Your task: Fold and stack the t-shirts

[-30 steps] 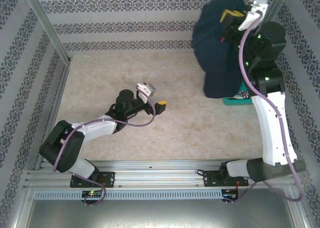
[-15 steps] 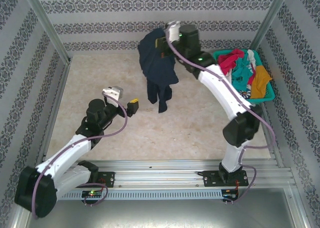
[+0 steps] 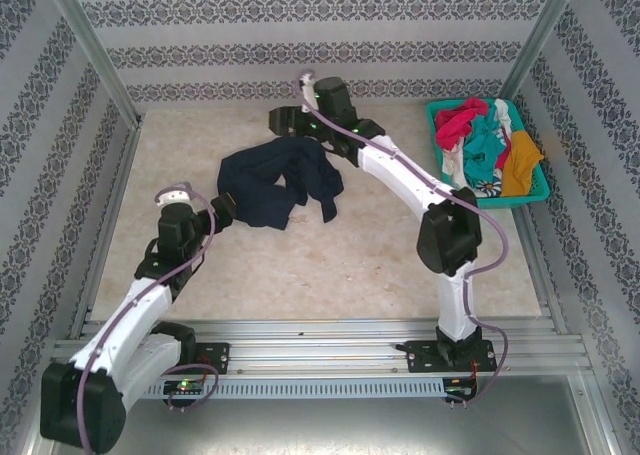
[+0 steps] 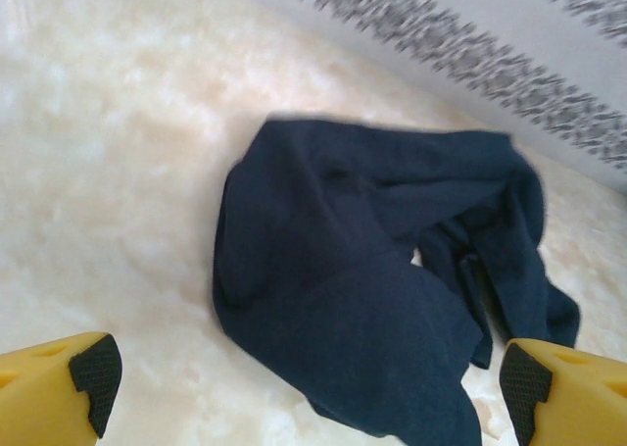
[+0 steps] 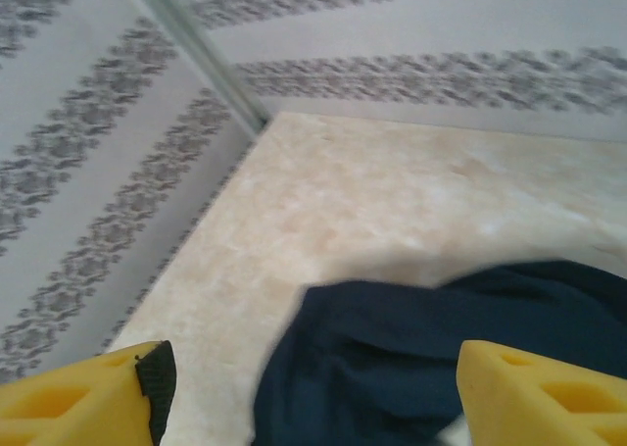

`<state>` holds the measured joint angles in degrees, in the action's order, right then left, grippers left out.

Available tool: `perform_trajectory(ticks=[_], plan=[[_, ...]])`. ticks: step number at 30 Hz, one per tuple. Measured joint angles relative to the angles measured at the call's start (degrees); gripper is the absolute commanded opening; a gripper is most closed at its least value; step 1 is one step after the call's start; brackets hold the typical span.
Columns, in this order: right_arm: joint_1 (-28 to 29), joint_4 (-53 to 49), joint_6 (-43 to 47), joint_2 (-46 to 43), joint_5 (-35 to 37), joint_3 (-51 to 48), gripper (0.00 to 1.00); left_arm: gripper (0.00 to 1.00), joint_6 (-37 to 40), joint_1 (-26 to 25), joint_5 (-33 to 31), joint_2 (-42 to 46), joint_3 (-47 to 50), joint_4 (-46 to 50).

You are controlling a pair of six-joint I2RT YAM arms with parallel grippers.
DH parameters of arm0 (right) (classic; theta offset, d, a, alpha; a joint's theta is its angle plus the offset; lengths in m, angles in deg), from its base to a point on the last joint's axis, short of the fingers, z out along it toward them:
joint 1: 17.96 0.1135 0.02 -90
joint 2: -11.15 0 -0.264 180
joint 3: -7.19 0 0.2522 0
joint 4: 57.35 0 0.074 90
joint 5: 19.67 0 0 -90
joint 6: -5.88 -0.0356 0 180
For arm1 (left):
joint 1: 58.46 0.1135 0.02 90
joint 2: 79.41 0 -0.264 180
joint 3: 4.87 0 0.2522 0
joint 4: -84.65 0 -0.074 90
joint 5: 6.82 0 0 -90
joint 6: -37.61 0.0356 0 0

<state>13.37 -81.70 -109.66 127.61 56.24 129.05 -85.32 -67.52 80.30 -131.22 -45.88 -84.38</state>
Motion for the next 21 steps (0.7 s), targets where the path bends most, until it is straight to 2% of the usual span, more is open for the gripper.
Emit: perform_trajectory(ticks=[6,9,16,19,21], plan=[[-6.4,1.49,-1.99,-6.23,5.7,-18.8,0.69,1.0,-11.63,0.2,0.87,-15.89,-5.53,2.54],[-6.34,0.02,-1.75,-5.6,6.47,-23.5,0.69,1.0,-15.1,0.2,1.75,-21.2,-7.72,2.62],[-0.96,-1.49,-0.52,-0.2,7.04,-24.26,0.63,0.99,-20.31,0.2,5.38,-28.96,-10.54,2.27],[0.42,-2.08,0.04,2.58,6.97,-24.2,0.53,0.93,-23.06,0.2,7.85,-32.15,-11.52,1.68],[0.37,-2.54,0.11,3.93,6.99,-24.15,0.42,0.86,-24.96,0.17,9.9,-34.73,-12.24,0.44]])
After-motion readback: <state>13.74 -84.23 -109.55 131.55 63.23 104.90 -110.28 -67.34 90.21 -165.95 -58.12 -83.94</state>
